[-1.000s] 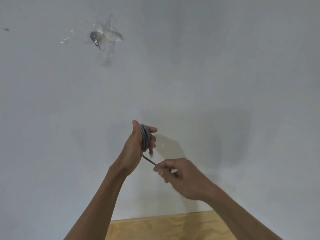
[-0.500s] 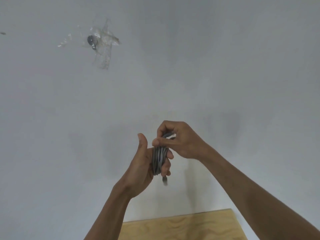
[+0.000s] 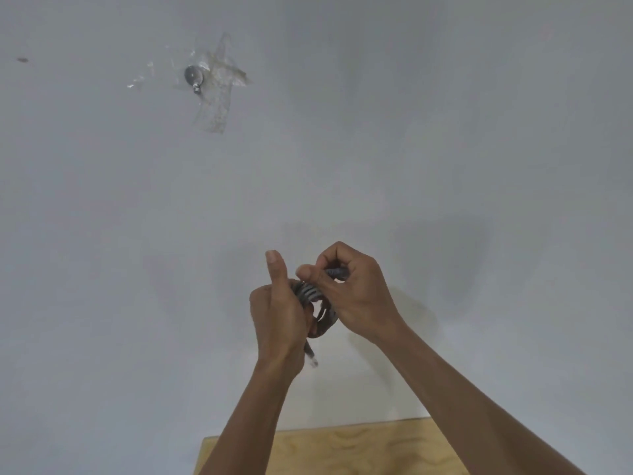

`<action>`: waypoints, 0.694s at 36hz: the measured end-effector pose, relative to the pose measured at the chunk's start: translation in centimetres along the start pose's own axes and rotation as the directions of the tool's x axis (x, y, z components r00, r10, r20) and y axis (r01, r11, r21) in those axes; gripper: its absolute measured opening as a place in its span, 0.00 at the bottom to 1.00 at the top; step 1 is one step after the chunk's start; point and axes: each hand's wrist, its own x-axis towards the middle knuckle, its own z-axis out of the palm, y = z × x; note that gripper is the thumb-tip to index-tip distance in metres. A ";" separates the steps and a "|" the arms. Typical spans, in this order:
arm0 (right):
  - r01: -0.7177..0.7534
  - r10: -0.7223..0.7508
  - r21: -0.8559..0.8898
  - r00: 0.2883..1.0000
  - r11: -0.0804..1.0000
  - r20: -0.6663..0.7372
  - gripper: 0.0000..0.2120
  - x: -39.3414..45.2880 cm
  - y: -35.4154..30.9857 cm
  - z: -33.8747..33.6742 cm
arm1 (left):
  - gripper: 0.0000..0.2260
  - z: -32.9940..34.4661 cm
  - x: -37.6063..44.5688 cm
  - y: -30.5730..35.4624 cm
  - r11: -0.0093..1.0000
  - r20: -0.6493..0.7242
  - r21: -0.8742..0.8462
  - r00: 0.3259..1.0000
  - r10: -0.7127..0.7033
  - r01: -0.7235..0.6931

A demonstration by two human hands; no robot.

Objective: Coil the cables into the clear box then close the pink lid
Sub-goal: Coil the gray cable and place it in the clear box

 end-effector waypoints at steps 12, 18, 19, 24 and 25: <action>-0.172 0.119 0.261 0.971 0.950 0.207 0.10 0.8 -0.1 -0.9 | 0.33 -0.6 0.0 -0.6 0.918 -0.150 0.189 0.913 0.379 -0.350; -0.150 0.099 0.306 0.980 0.940 0.175 0.08 0.9 1.5 -0.3 | 0.32 -0.4 -0.2 -0.6 0.875 -0.142 0.239 0.876 0.461 -0.421; -0.138 0.088 0.297 0.981 0.945 0.173 0.08 0.8 1.8 -0.1 | 0.31 -0.4 -0.1 -0.6 0.872 -0.146 0.243 0.873 0.466 -0.425; -0.092 0.056 0.175 0.978 0.980 0.201 0.12 0.5 2.7 -0.1 | 0.31 -0.6 0.3 -0.4 0.872 -0.174 0.268 0.870 0.462 -0.409; -0.117 0.073 0.181 0.970 0.976 0.232 0.11 0.5 2.5 -0.2 | 0.31 -0.6 0.4 -0.3 0.874 -0.183 0.271 0.870 0.458 -0.403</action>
